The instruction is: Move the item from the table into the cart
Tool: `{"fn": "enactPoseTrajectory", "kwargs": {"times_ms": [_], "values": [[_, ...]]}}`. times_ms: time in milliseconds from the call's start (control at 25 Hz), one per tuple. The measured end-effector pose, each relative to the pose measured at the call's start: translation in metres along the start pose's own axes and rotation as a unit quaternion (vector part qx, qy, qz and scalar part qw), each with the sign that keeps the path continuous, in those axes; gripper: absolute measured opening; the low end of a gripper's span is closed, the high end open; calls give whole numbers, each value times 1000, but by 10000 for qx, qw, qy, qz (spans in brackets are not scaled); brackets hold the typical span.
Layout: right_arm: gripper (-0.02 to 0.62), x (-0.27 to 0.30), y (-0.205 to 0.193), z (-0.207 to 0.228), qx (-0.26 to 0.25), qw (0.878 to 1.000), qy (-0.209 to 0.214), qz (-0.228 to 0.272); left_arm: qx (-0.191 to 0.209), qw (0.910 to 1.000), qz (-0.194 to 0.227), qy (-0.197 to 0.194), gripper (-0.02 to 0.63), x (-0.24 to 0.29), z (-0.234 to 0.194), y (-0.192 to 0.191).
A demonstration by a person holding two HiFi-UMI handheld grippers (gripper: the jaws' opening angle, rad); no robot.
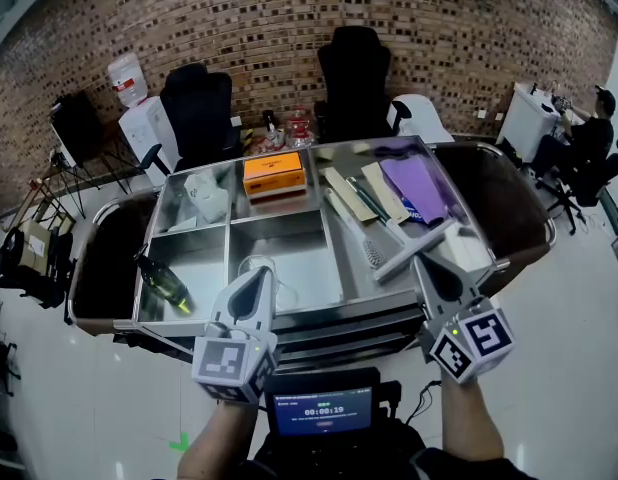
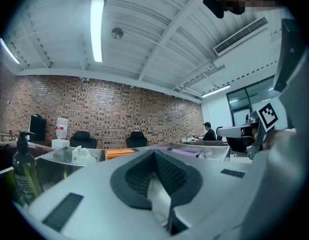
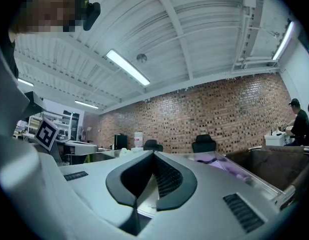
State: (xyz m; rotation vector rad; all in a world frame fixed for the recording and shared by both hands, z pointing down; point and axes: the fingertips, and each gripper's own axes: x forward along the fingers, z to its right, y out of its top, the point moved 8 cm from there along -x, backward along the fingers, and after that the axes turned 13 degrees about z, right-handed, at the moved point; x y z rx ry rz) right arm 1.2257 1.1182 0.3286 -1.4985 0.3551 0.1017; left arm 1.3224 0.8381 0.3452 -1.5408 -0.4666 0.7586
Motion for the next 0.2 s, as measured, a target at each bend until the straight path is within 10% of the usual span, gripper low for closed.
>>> {"fn": "enactPoseTrajectory", "kwargs": {"times_ms": [200], "values": [[14, 3, 0, -1, -10, 10000, 5, -14, 52, 10000, -29, 21, 0, 1, -2, 2]]}}
